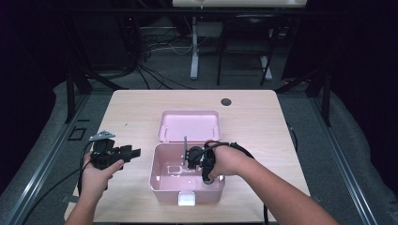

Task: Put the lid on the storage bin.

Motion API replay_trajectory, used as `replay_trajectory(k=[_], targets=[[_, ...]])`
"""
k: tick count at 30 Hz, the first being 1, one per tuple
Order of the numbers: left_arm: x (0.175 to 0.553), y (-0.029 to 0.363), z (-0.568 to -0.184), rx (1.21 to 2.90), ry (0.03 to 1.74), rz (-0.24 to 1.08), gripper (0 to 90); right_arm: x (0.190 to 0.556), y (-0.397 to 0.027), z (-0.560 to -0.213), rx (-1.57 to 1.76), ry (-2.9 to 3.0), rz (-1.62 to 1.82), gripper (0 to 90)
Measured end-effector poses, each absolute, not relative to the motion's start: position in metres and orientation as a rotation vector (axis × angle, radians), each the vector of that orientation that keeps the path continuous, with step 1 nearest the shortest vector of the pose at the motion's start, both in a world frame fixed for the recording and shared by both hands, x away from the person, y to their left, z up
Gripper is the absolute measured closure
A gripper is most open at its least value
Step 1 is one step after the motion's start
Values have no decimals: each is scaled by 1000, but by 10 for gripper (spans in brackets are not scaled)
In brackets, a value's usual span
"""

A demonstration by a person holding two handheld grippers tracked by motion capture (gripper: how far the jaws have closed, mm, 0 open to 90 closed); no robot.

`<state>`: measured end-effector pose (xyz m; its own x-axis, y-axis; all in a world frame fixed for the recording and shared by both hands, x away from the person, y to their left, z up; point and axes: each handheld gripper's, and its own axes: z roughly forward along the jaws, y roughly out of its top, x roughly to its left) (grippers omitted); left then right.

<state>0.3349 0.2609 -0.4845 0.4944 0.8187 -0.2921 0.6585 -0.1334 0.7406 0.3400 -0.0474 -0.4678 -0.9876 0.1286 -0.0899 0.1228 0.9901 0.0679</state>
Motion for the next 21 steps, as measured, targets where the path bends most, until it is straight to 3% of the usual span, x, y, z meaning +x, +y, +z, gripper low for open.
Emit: replay_trajectory(k=[21], targets=[[325,244,-472,1902,1133,219,542,349,-87,-433,498,2931,421,536]])
